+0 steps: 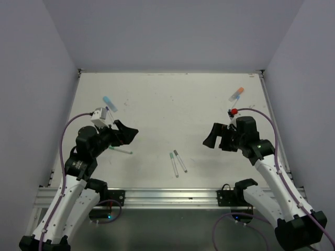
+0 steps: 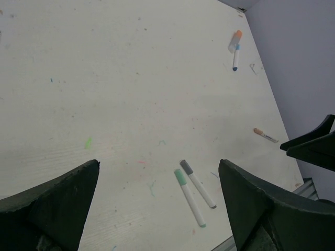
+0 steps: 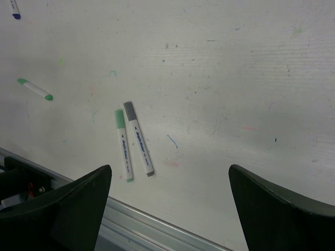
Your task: Open the pen caps
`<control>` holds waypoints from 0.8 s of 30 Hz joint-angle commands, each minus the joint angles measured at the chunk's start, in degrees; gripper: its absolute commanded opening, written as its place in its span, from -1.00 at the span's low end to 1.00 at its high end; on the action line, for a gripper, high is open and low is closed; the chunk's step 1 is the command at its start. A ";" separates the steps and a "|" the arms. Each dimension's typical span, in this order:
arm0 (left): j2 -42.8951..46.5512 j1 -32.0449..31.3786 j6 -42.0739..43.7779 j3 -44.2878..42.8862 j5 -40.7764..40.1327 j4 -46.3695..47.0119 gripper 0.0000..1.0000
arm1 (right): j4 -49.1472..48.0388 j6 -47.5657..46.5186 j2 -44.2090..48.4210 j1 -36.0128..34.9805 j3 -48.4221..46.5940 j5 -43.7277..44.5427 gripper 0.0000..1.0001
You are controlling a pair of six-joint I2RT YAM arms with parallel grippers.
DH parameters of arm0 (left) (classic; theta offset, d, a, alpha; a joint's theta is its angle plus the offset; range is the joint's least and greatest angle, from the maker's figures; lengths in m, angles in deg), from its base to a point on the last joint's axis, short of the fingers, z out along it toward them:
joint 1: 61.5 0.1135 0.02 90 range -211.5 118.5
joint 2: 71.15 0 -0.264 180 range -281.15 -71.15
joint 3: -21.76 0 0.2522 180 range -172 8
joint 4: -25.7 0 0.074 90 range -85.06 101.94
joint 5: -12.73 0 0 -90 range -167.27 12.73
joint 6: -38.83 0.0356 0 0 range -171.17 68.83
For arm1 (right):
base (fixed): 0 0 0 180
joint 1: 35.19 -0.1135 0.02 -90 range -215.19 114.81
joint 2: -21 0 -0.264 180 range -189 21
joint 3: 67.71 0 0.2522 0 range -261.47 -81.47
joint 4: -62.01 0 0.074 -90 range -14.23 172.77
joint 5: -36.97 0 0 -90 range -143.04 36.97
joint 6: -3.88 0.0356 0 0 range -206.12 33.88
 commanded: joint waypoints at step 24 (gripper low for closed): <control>-0.18 -0.20 -2.49 5.20 11.14 11.20 0.81 | -13.45 2.04 -20.88 -30.14 -0.69 17.06 0.97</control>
